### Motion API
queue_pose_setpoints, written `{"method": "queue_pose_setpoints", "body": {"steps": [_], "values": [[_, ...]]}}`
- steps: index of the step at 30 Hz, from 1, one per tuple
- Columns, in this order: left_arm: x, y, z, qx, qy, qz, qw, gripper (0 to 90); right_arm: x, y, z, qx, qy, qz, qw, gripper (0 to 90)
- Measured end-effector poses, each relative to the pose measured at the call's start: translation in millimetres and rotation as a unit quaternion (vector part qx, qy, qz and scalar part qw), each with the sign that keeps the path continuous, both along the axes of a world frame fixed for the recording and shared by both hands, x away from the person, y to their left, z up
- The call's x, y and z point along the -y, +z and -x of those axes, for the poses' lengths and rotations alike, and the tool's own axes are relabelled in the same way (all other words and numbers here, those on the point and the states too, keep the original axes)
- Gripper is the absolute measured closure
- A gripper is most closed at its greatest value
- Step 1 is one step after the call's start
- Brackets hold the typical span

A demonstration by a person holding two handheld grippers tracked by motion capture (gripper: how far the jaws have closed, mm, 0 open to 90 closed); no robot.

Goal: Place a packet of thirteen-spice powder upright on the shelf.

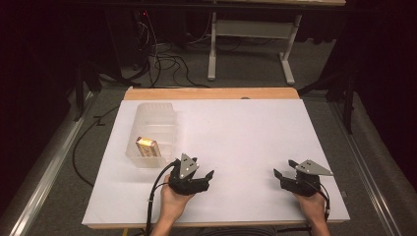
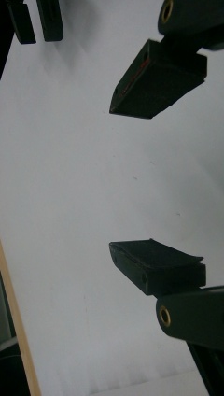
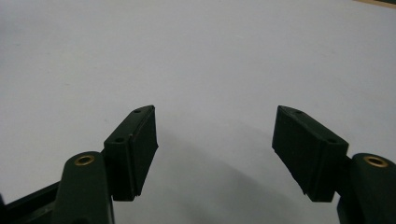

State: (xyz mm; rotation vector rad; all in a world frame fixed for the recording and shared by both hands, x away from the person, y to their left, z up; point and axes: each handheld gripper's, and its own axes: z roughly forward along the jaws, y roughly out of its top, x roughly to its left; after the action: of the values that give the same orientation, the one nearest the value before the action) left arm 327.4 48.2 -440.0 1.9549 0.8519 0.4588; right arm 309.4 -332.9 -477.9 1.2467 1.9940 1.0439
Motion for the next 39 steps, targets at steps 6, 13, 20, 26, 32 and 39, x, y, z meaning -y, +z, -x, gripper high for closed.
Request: {"method": "queue_pose_setpoints", "body": {"steps": [6, 13, 20, 26, 32, 39], "values": [[3.4, -3.1, -3.4, -0.004, 0.001, -0.005, 1.0000, 28.7, 0.0, 0.1, 0.2, 0.000, -0.001, -0.001, 1.0000, 31.3], [6.5, -6.1, -6.8, -0.007, 0.005, -0.008, 0.9999, 28.8, -0.2, 0.1, 0.2, -0.001, 0.000, 0.000, 1.0000, 31.3], [10.9, -11.4, -11.4, -0.013, 0.007, -0.013, 0.9998, 28.8, -0.1, 0.0, 0.2, -0.001, 0.000, 0.001, 1.0000, 31.3], [13.1, -14.1, -14.3, -0.015, 0.010, -0.013, 0.9997, 29.0, -0.1, 0.0, 0.2, -0.001, 0.001, 0.000, 1.0000, 31.3], [15.1, -17.7, -17.1, -0.018, 0.012, -0.013, 0.9997, 29.1, -0.1, 0.1, 0.3, -0.001, 0.001, 0.000, 1.0000, 31.3], [16.8, -21.5, -19.9, -0.018, 0.016, -0.009, 0.9997, 29.5, -0.1, 0.0, 0.2, 0.000, 0.001, 0.001, 1.0000, 31.3]]}}
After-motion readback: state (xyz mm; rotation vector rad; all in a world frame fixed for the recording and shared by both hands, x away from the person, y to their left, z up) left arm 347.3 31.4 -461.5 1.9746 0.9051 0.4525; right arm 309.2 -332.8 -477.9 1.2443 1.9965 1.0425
